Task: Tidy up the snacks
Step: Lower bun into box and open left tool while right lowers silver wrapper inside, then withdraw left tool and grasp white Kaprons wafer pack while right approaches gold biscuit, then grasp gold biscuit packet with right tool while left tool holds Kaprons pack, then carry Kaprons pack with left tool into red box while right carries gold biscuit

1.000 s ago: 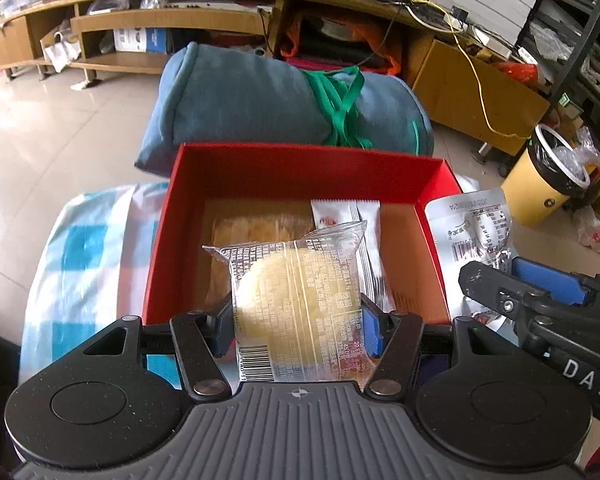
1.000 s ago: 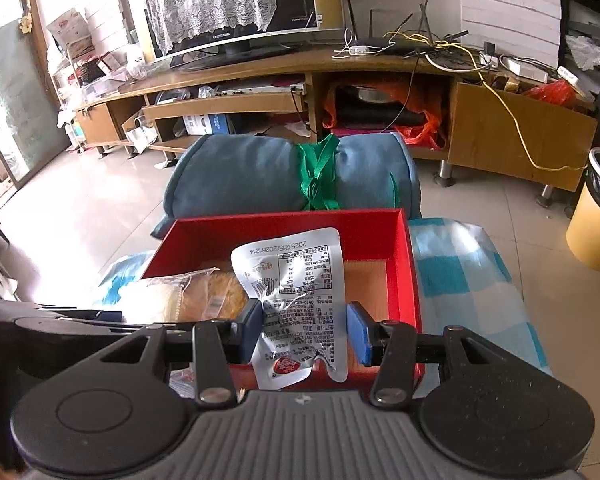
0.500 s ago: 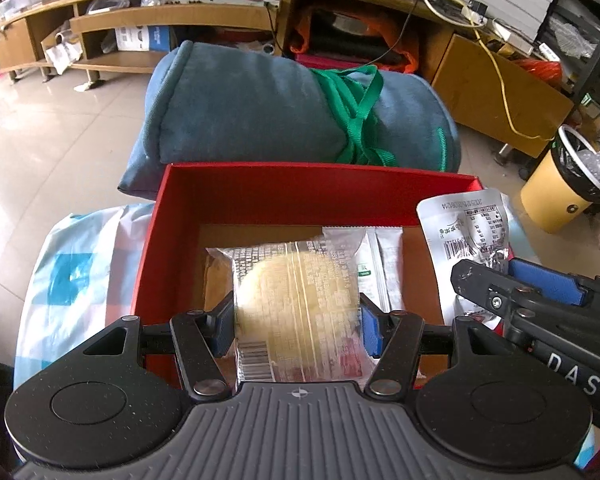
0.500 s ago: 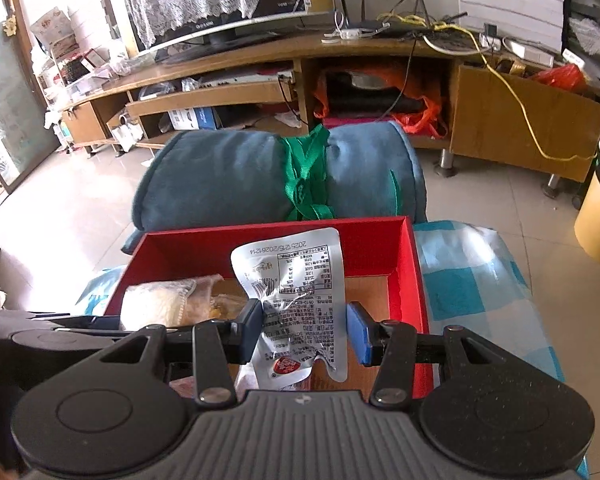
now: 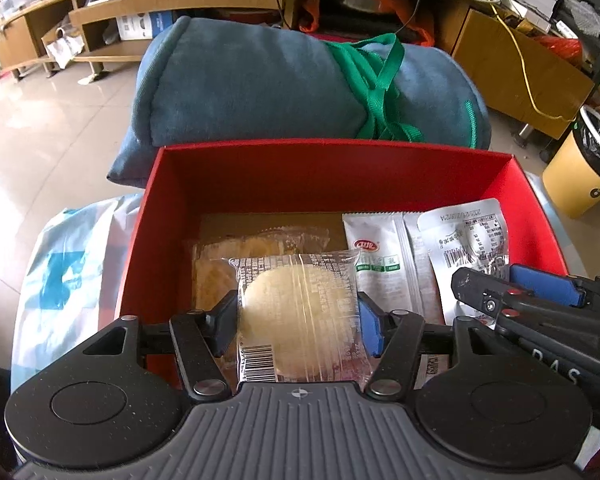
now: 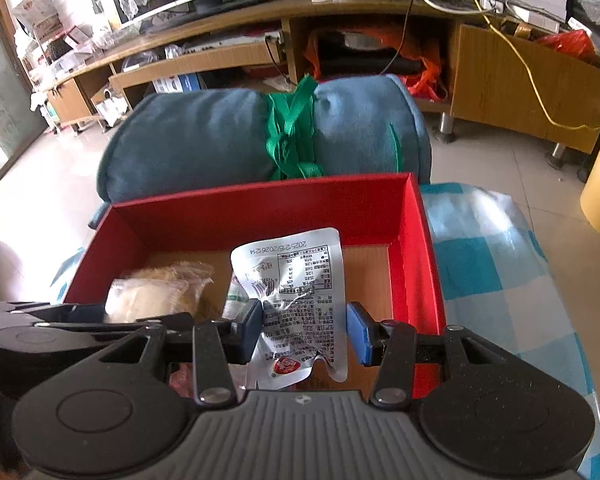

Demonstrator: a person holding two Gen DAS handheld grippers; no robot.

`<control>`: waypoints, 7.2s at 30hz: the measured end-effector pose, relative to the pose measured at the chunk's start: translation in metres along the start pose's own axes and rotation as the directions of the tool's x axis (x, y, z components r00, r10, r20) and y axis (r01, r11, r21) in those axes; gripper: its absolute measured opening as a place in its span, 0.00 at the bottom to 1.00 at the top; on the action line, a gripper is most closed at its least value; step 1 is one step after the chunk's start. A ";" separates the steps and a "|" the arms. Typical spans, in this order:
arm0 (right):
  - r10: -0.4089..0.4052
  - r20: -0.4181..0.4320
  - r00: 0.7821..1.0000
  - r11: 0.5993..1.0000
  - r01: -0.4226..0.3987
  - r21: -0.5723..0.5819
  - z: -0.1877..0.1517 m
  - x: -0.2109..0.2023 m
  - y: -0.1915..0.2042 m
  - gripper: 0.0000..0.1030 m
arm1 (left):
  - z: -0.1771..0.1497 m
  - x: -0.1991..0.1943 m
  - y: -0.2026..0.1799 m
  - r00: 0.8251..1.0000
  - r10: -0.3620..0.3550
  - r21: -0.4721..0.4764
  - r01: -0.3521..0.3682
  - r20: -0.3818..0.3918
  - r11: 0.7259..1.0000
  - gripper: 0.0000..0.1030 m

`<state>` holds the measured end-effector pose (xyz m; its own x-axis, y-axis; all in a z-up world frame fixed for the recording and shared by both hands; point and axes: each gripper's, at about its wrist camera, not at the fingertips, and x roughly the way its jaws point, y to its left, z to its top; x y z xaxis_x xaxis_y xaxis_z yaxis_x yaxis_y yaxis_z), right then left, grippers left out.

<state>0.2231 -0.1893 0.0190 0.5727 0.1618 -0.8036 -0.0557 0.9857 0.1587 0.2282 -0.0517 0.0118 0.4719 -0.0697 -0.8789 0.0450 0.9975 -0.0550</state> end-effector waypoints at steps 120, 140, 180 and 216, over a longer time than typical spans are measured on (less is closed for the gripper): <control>-0.051 -0.178 0.983 0.980 0.014 -0.201 -0.093 -0.016 0.065 0.37 | -0.151 -0.047 0.051 0.969 -0.092 0.007 0.096 -0.228 0.995 0.64; -0.034 -0.213 0.976 0.972 -0.017 -0.234 -0.149 -0.060 0.054 0.37 | -0.157 -0.044 0.024 0.969 -0.070 0.081 0.091 -0.237 0.992 0.65; -0.005 -0.052 0.999 0.984 -0.005 -0.180 -0.107 -0.091 0.041 0.36 | -0.115 -0.089 0.026 0.992 -0.122 0.050 0.124 -0.044 0.991 0.63; 0.002 0.065 0.998 0.996 0.003 -0.085 -0.018 -0.064 0.033 0.36 | -0.021 -0.075 0.018 0.995 -0.045 0.028 0.042 0.094 0.999 0.62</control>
<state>0.1701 -0.1660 0.0657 0.6249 0.1605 -0.7640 -0.1227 0.9867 0.1069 0.1755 -0.0285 0.0668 0.5500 -0.1153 -0.8272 0.0898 0.9928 -0.0787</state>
